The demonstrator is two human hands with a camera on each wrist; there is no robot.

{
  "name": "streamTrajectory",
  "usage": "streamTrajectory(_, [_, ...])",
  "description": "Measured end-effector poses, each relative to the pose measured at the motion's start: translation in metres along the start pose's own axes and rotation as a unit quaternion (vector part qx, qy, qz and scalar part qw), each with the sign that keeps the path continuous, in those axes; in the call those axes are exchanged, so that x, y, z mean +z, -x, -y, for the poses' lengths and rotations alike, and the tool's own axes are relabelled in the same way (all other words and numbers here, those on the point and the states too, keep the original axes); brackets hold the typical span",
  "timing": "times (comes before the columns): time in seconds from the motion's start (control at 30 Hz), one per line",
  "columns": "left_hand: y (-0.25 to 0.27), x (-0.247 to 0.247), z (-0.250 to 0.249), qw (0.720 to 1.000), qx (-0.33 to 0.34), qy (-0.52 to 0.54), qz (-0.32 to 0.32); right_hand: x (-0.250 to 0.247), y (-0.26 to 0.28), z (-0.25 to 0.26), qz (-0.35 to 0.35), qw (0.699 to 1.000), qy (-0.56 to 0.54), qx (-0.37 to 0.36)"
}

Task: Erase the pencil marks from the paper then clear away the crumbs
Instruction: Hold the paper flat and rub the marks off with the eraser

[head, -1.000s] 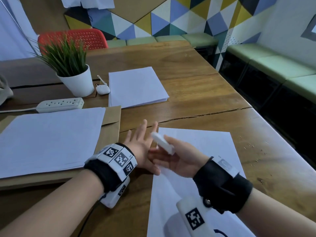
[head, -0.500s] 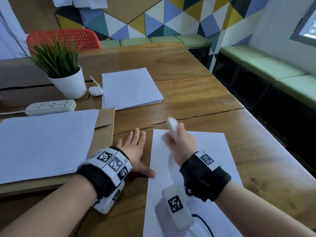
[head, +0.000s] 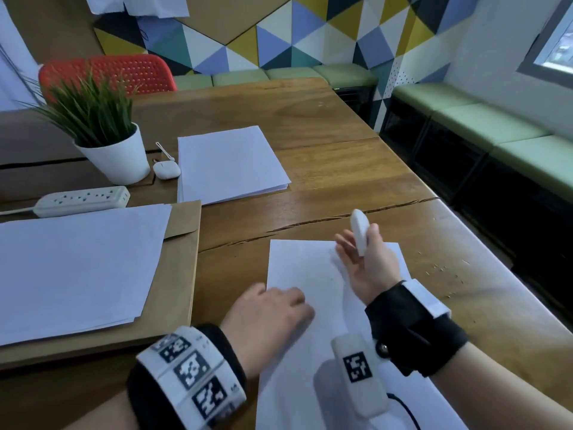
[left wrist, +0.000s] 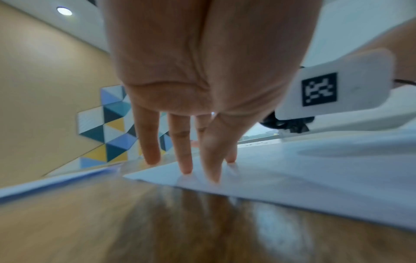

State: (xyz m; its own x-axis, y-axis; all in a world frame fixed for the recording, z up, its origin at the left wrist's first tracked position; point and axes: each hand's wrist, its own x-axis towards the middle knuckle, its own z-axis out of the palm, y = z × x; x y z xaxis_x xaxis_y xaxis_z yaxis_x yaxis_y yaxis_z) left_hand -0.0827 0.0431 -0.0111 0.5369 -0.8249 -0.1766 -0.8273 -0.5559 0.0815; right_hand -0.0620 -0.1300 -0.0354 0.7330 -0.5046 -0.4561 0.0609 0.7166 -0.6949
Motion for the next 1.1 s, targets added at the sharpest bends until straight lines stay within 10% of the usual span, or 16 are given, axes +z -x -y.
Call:
streamTrajectory(0.1, [0.002, -0.006, -0.008, 1.0, -0.009, 0.005, 0.008, 0.008, 0.02, -0.011, 0.149, 0.971, 0.111, 0.15])
streamTrajectory(0.2, [0.008, -0.005, -0.004, 0.982, -0.027, 0.051, 0.179, 0.011, 0.032, -0.021, 0.22, 0.916, 0.229, 0.246])
streamTrajectory(0.4, [0.019, 0.006, -0.005, 0.983, 0.013, 0.063, 0.17, -0.012, 0.009, 0.01, 0.037, 0.979, 0.199, 0.001])
streamTrajectory(0.6, [0.02, 0.004, -0.008, 0.98, 0.032, 0.088, 0.175, -0.028, 0.04, 0.012, 0.214, 0.901, 0.244, 0.288])
streamTrajectory(0.73, [0.015, 0.008, -0.008, 0.983, 0.041, 0.02, 0.177, -0.034, 0.01, 0.022, 0.043, 0.99, 0.11, 0.073])
streamTrajectory(0.83, [0.016, 0.018, -0.009, 0.986, 0.123, 0.005, 0.116, -0.025, 0.005, 0.026, 0.039, 0.995, 0.096, 0.003])
streamTrajectory(0.9, [0.02, 0.022, -0.008, 0.987, 0.117, 0.018, 0.112, -0.011, 0.018, 0.014, 0.154, 0.967, 0.142, 0.146])
streamTrajectory(1.0, [0.017, 0.027, -0.015, 0.987, 0.104, 0.047, 0.114, 0.007, 0.042, -0.015, 0.329, 0.827, 0.299, 0.344])
streamTrajectory(1.1, [0.012, 0.018, -0.015, 0.99, 0.117, 0.024, 0.071, 0.021, 0.038, -0.034, 0.362, 0.792, 0.336, 0.36])
